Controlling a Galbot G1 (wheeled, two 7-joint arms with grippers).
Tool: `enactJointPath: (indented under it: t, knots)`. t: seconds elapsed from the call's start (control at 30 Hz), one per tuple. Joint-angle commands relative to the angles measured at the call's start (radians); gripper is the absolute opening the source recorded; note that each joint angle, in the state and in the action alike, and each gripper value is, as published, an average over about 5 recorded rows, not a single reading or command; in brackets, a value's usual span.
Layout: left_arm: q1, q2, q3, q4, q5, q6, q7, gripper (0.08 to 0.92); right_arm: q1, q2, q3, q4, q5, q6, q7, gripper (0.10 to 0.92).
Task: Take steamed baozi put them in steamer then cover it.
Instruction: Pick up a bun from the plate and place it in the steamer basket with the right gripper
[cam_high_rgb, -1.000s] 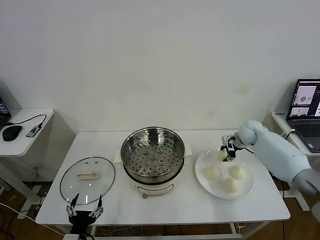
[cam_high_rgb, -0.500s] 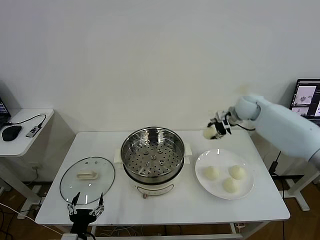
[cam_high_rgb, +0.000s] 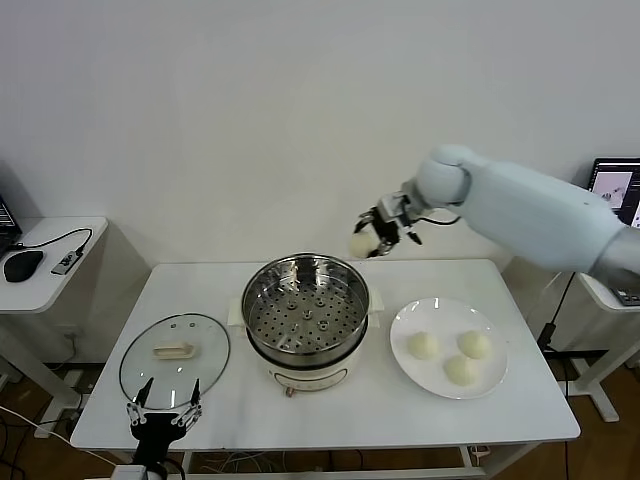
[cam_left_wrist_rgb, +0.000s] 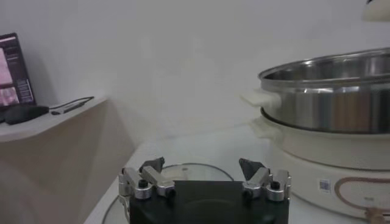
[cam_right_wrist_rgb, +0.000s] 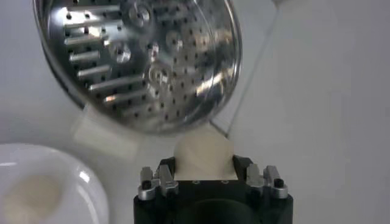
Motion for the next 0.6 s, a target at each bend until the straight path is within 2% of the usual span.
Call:
enactJointPath:
  t: [0.03, 0.4, 0.6]
  knots:
    - [0.004, 0.001, -0.017, -0.009, -0.004, -0.003, 0.001, 0.823, -0.013, 0.194, -0.070, -0.110, -0.129, 0.194, 0.026, 0.594]
    - [0.008, -0.009, -0.028, -0.014, -0.003, -0.007, 0.001, 0.823, -0.114, 0.244, -0.061, -0.211, -0.347, 0.342, 0.064, 0.594]
    - [0.003, -0.003, -0.027, -0.005, -0.004, -0.008, 0.001, 0.823, -0.130, 0.263, -0.052, -0.239, -0.391, 0.374, 0.082, 0.595]
